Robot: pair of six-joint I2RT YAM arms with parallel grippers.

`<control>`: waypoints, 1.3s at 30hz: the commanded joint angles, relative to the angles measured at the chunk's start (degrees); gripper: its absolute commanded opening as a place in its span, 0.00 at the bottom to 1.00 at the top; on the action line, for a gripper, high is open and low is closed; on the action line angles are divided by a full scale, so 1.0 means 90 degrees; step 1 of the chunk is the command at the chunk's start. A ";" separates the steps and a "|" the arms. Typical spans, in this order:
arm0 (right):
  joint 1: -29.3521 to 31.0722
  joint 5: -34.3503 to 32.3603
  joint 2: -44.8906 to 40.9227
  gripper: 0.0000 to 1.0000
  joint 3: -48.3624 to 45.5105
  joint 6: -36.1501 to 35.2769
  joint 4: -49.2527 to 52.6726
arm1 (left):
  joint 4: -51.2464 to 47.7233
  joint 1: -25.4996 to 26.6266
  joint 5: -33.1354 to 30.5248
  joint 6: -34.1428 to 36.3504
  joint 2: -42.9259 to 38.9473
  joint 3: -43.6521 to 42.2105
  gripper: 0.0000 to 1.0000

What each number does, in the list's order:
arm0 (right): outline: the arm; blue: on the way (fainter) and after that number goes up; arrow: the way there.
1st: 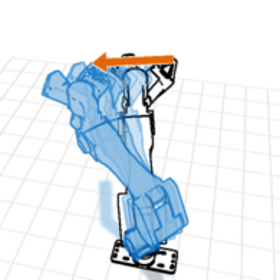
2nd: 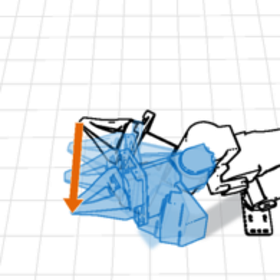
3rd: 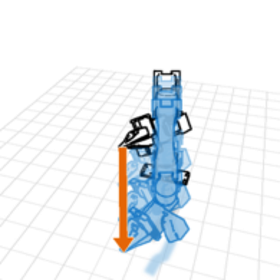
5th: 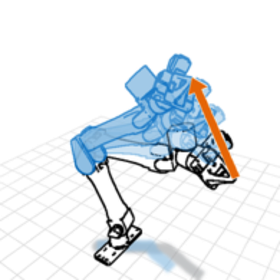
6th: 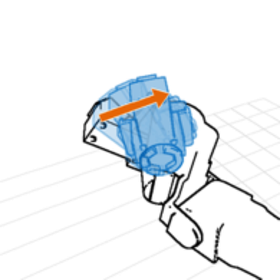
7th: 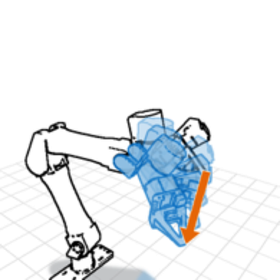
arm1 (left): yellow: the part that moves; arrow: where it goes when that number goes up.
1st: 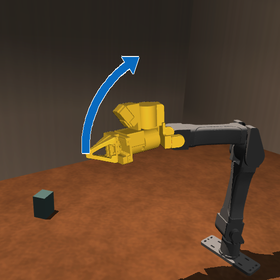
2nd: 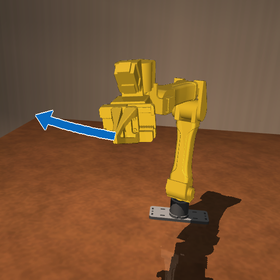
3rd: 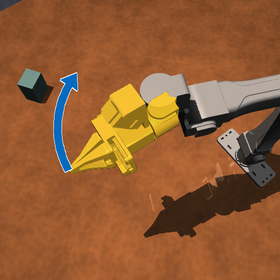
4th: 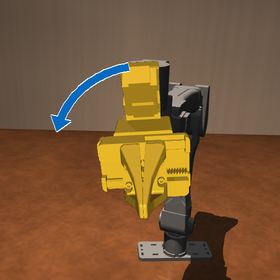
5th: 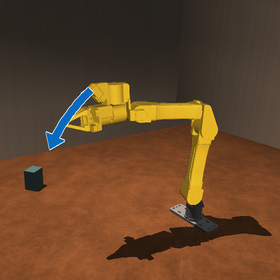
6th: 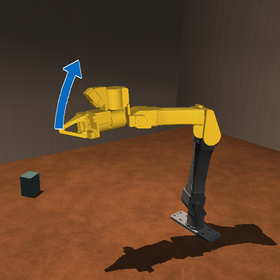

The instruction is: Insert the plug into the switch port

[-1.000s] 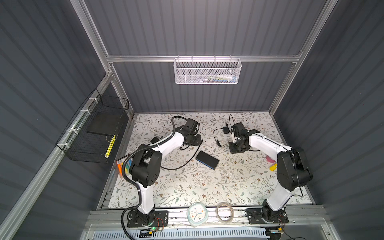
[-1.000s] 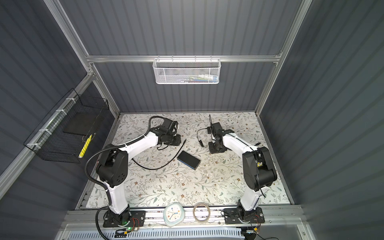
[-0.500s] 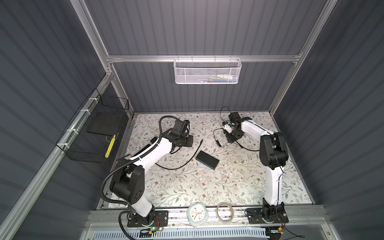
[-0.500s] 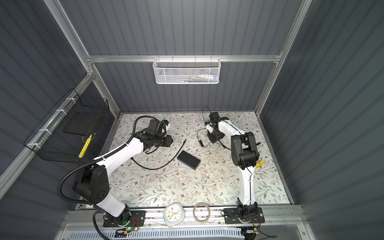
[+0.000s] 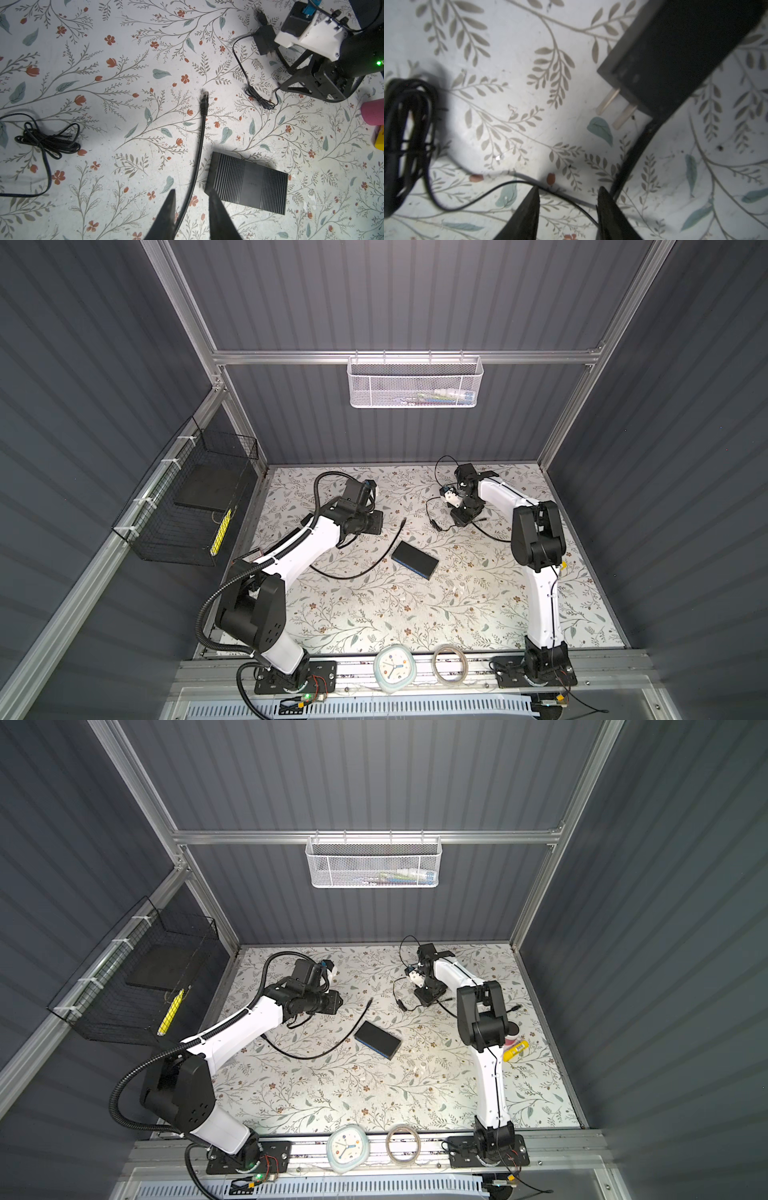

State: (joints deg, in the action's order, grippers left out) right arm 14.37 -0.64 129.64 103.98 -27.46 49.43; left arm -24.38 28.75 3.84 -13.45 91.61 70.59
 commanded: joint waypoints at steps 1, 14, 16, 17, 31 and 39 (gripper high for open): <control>-0.0044 0.0272 -0.0457 0.46 -0.0128 -0.0057 0.0201 | -0.0085 -0.0051 0.0088 0.0147 -0.0058 0.0008 0.29; 0.0044 0.0290 -0.0231 0.47 -0.0037 -0.0447 0.0394 | -0.0044 -0.0050 0.0180 0.0162 -0.0067 -0.0077 0.29; 0.0045 0.0010 -0.0099 0.48 0.0003 -0.0492 0.0225 | -0.0054 -0.0056 0.0171 0.0157 -0.0081 -0.0082 0.29; 0.0052 -0.0069 -0.0027 0.48 0.0048 -0.0546 0.0214 | -0.0064 -0.0059 0.0179 0.0157 -0.0082 -0.0088 0.29; 0.0080 0.0417 0.0196 0.27 0.0047 -0.0621 0.0084 | -0.0113 -0.0060 0.0209 0.0201 0.0167 0.0135 0.28; 0.0161 0.0871 -0.0068 0.00 -0.0252 -0.0249 0.0113 | -0.0056 -0.0060 0.0303 0.0247 0.0345 0.0203 0.28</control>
State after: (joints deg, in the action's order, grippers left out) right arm 15.33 4.08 129.97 103.24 -31.57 49.34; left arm -24.36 28.64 5.06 -12.38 93.73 70.76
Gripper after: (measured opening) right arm 0.043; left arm 0.285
